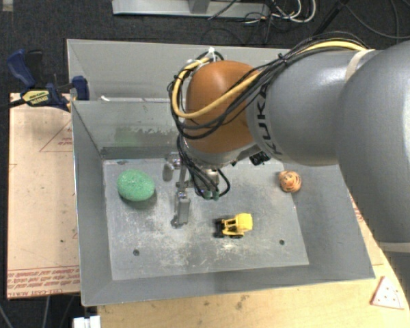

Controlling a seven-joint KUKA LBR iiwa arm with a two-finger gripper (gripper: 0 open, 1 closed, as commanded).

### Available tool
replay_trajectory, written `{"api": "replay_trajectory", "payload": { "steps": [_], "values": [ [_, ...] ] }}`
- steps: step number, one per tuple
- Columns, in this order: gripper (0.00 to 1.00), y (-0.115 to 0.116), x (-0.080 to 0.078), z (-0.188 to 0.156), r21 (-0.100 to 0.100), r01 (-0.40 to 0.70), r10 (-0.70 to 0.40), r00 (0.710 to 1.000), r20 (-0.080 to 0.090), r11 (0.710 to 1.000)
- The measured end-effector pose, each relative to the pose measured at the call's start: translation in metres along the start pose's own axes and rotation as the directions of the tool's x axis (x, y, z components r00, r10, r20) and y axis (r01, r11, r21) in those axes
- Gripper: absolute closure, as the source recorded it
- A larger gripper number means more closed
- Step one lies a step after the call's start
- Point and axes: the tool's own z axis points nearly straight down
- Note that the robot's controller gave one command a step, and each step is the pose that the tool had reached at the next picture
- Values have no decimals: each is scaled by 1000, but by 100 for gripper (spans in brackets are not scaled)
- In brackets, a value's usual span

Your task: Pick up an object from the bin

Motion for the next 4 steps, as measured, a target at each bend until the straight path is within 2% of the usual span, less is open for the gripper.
{"api": "replay_trajectory", "payload": {
  "steps": [1,2,3,4],
  "values": [
    [0,-1,-2,-5,-1,-3,3,1000,8,1000],
    [0,40,-16,-4,-1,-160,160,987,10,987],
    [0,82,-19,1,-4,-182,182,983,9,983],
    [0,58,-17,30,-2,-234,234,972,7,972]
  ]
}}
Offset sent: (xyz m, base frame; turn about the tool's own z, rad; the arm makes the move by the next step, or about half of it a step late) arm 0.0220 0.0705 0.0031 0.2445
